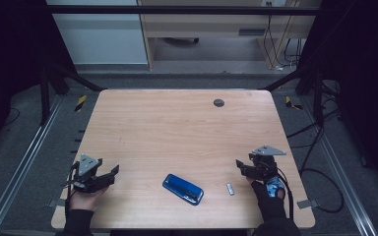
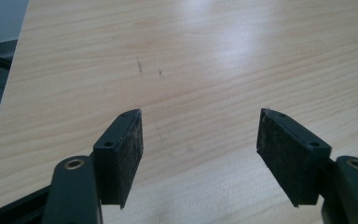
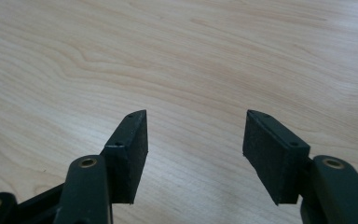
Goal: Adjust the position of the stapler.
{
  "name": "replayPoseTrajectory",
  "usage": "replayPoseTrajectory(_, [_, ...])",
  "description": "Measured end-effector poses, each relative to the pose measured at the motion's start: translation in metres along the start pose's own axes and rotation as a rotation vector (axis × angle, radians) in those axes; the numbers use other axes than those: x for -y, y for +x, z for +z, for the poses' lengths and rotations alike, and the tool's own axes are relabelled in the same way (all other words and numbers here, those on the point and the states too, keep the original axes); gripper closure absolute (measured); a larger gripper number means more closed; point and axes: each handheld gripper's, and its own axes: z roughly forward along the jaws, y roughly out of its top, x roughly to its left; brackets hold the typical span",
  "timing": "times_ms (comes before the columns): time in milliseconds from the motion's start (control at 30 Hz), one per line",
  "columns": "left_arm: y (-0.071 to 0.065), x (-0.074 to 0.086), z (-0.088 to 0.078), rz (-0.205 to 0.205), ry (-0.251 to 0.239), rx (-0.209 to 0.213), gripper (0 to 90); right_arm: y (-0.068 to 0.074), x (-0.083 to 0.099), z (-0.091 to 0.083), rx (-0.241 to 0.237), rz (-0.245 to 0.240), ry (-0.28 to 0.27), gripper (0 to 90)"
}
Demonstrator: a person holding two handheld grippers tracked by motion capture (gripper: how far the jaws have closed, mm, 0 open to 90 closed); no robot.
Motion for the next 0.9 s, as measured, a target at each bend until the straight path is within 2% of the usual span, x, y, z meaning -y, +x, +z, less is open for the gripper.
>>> replayPoseTrajectory(100, [0.001,0.004,-0.002,-0.002,0.017,0.006,32.6,0.004,0.0,0.0,-0.02,-0.009,0.013,42.3])
replayPoseTrajectory(200, [0.003,0.005,-0.003,-0.024,0.021,0.007,34.3,0.012,-0.002,-0.001,-0.054,-0.027,0.044,46.2])
replayPoseTrajectory(400, [0.0,0.003,0.004,0.047,0.043,-0.003,37.1,0.025,-0.011,0.0,-0.08,-0.065,0.083,48.1])
replayPoseTrajectory(533, [0.0,0.002,0.011,0.054,0.06,0.001,37.2,0.035,-0.017,0.002,-0.096,-0.096,0.098,48.4])
replayPoseTrajectory(767, [-0.001,0.002,0.013,0.063,0.069,0.0,37.4,0.054,-0.03,-0.001,-0.128,-0.172,0.084,49.2])
replayPoseTrajectory(833, [-0.001,0.002,0.013,0.063,0.07,0.002,37.5,0.056,-0.032,-0.002,-0.133,-0.168,0.089,49.2])
replayPoseTrajectory(900, [-0.001,0.002,0.014,0.065,0.075,0.003,37.6,0.063,-0.037,-0.003,-0.157,-0.186,0.086,48.7])
